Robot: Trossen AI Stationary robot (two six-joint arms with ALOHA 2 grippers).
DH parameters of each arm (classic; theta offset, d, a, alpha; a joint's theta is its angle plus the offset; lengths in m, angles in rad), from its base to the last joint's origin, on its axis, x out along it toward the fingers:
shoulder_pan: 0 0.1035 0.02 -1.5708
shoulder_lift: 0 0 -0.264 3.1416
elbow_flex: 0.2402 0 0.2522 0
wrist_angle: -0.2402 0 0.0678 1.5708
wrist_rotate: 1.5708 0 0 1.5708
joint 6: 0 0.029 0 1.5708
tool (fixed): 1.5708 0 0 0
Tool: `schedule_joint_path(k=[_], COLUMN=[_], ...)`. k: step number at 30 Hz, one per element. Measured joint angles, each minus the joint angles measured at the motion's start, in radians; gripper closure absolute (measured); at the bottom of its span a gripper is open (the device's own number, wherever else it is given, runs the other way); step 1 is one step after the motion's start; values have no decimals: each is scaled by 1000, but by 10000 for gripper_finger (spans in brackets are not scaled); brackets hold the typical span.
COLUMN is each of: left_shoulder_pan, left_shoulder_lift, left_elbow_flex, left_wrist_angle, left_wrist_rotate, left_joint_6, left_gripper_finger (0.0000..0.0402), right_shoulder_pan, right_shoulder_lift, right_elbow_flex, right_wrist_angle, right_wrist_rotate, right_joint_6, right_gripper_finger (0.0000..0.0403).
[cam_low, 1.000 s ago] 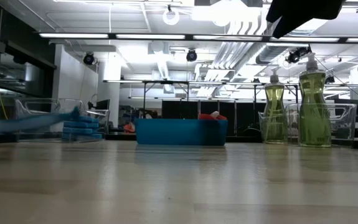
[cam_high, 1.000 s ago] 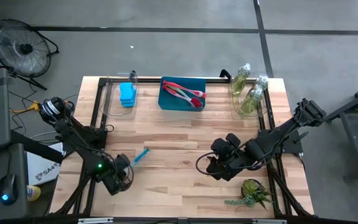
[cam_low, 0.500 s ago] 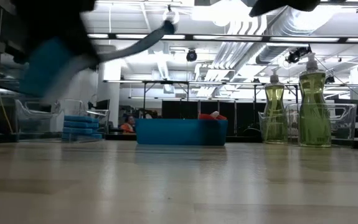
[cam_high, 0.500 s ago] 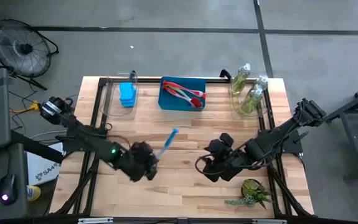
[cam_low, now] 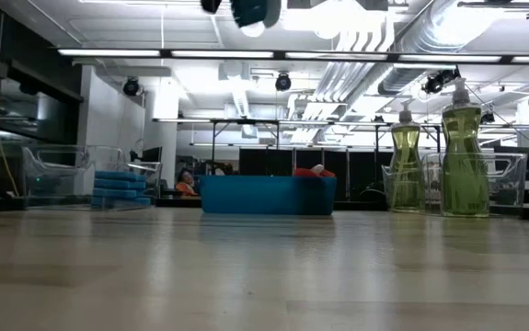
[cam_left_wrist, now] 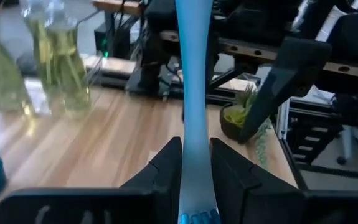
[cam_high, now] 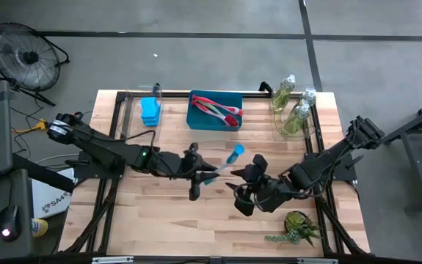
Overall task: Pick & Place Kitchen Sink Supplies
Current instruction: Put the blue dish brush into the blue bin
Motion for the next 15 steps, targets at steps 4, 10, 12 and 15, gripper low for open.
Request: schedule_joint_path(k=[4, 10, 12, 15], left_shoulder_pan=[11, 9, 8, 9], left_shoulder_lift=[0, 0, -2, 0], left_elbow_flex=[36, 44, 45, 44], left_wrist_angle=[-2, 11, 17, 24], left_wrist_rotate=[48, 68, 69, 85], left_joint_6=[81, 102, 108, 124], left_gripper_finger=[341, 341, 341, 341], right_shoulder_pan=[-1, 0, 0, 0], right_shoulder_lift=[0, 0, 0, -1], right_elbow_flex=[0, 0, 0, 0], right_wrist_angle=[117, 342, 380, 402], right_wrist_rotate=[38, 41, 46, 65], right_joint_6=[-109, -328, -364, -398], right_gripper_finger=[210, 210, 210, 210])
